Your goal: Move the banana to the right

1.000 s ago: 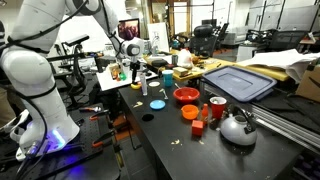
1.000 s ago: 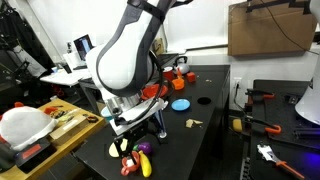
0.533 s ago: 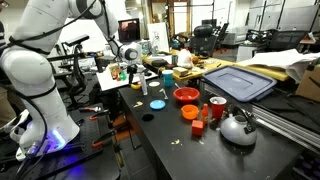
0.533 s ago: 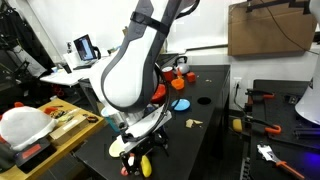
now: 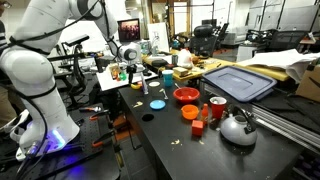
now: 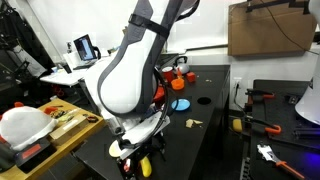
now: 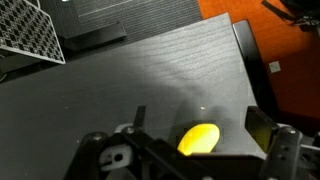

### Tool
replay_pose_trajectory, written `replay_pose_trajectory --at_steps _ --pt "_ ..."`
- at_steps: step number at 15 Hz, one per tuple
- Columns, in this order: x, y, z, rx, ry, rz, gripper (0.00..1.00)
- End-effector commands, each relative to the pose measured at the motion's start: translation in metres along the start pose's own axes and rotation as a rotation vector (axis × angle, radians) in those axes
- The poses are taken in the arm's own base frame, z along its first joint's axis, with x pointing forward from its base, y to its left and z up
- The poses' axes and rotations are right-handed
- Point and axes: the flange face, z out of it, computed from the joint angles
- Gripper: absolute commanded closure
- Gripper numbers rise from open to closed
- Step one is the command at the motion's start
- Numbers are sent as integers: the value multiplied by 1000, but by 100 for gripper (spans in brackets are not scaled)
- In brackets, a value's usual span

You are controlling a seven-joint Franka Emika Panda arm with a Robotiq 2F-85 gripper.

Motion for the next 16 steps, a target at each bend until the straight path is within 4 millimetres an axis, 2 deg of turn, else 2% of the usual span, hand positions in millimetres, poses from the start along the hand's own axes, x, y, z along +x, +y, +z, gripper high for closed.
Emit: replay_pose_trajectory --at_steps 1,8,10,13,16 --pt "12 -7 -1 27 35 35 0" --pt "38 -7 14 31 81 76 0" --pt "43 -8 18 31 94 72 26" --pt "48 -9 18 37 114 77 51" --pt "49 -9 8 47 121 78 72"
